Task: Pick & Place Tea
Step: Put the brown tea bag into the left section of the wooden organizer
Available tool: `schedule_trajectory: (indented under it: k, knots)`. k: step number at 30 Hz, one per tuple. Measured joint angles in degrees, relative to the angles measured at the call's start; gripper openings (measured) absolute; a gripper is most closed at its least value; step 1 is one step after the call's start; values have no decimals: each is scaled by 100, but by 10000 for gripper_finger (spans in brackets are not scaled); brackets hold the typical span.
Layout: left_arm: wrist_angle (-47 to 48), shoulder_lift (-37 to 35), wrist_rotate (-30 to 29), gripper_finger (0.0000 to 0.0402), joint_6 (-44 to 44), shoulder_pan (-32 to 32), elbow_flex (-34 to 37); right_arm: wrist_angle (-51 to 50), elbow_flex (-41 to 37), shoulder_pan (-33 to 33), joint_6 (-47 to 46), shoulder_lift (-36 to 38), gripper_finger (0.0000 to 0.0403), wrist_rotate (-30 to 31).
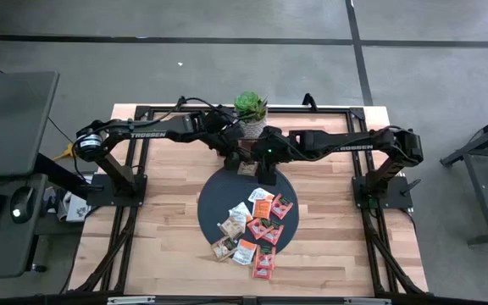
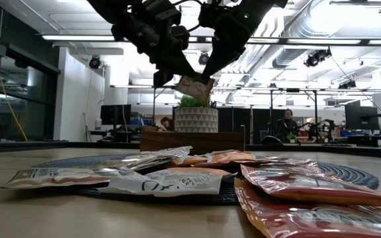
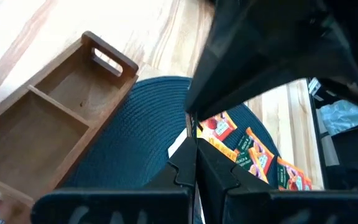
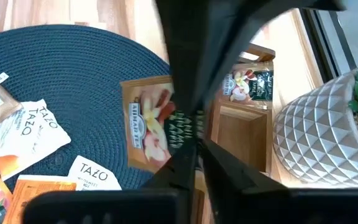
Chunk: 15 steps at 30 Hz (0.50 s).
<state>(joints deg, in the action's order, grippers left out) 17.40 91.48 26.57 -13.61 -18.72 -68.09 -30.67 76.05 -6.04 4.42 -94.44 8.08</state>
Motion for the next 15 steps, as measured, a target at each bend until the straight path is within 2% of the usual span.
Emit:
schedule_trajectory:
  k: [5,8,12,15]
  knots:
    - [-16,0,-38,0,2,2,3,-32,0,-2,-265,109,99,-25]
    - [-1,0,-234,0,36,2,3,-135,0,2,-310,291,141,193]
    - [288,0,-889,0,289,-3,3,-682,0,-35,-453,643,186,615]
    - [624,0,-1413,0,672,-49,3,-1075,0,-94,-606,870,208,706]
